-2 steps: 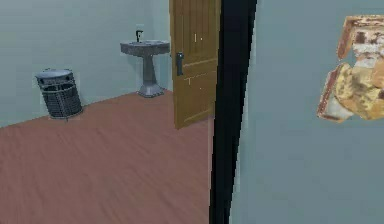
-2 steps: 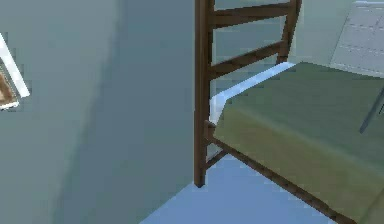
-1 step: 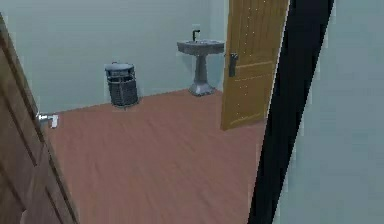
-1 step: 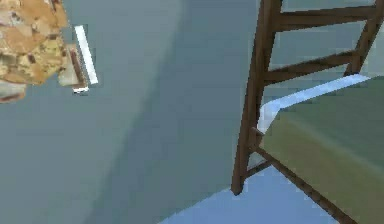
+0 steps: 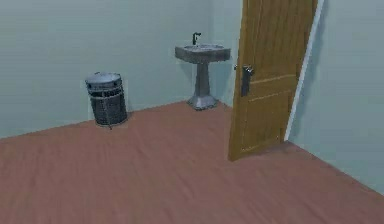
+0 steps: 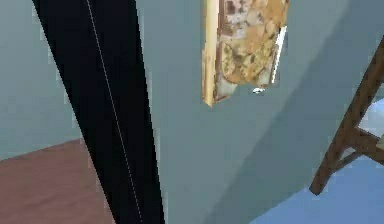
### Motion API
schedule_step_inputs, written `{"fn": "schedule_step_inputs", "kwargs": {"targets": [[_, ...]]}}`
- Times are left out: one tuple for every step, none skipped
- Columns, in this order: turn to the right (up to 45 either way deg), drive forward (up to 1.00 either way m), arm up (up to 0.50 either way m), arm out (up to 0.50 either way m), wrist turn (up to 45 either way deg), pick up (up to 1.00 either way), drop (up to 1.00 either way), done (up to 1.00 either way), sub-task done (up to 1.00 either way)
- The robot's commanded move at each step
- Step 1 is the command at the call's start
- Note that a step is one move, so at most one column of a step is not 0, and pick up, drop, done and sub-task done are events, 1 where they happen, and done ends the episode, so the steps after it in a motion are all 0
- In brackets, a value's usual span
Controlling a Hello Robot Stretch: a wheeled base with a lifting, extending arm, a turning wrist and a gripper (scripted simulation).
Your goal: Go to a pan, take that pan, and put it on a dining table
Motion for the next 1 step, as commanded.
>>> {"fn": "schedule_step_inputs", "kwargs": {"targets": [[-42.0,0.0,0.0,0.0,0.0,0.0,0.0,0.0,0.0]]}}
